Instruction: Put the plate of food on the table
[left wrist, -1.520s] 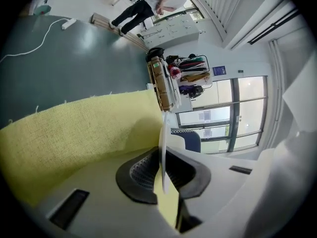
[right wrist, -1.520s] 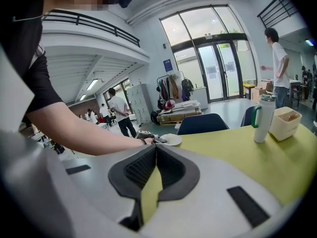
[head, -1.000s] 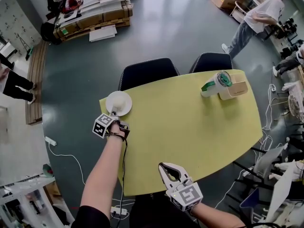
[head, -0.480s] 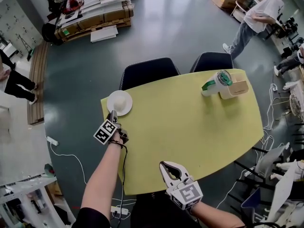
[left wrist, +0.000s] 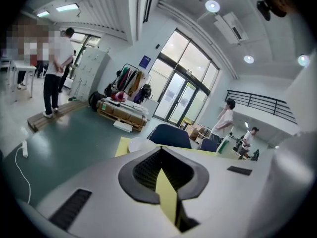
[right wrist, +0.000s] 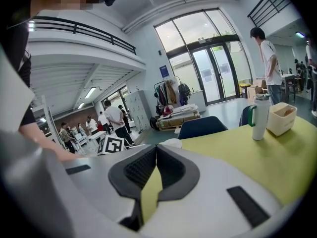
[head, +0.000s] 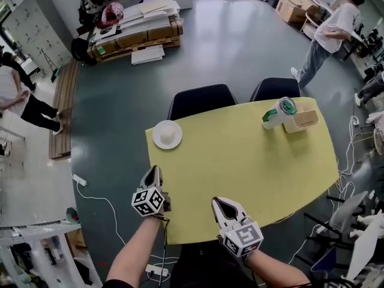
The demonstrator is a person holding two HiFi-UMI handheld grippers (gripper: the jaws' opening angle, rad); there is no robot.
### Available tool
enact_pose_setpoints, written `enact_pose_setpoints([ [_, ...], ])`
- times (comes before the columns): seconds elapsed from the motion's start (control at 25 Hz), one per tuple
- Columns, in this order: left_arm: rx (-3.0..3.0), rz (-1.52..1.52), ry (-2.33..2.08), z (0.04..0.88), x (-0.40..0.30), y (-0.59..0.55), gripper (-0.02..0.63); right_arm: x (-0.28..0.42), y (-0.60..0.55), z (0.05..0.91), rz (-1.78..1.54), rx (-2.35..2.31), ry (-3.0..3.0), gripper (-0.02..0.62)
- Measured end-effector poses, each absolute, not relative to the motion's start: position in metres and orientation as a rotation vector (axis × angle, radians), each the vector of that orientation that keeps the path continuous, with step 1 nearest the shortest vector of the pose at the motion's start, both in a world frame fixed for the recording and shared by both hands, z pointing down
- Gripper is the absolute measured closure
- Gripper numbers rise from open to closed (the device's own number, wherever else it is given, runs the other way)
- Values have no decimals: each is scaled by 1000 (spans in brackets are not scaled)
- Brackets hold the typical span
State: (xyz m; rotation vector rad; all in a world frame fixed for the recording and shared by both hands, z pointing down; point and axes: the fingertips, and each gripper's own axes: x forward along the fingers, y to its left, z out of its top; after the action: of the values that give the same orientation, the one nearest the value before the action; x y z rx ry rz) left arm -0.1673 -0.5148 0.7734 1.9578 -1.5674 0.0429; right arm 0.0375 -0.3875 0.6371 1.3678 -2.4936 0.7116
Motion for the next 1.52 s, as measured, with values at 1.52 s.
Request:
enact_pose_setpoints([
  [1.52, 2362, 89, -1618, 494, -140, -276, 597, -6, -300, 484, 360, 1287, -2723, 583],
])
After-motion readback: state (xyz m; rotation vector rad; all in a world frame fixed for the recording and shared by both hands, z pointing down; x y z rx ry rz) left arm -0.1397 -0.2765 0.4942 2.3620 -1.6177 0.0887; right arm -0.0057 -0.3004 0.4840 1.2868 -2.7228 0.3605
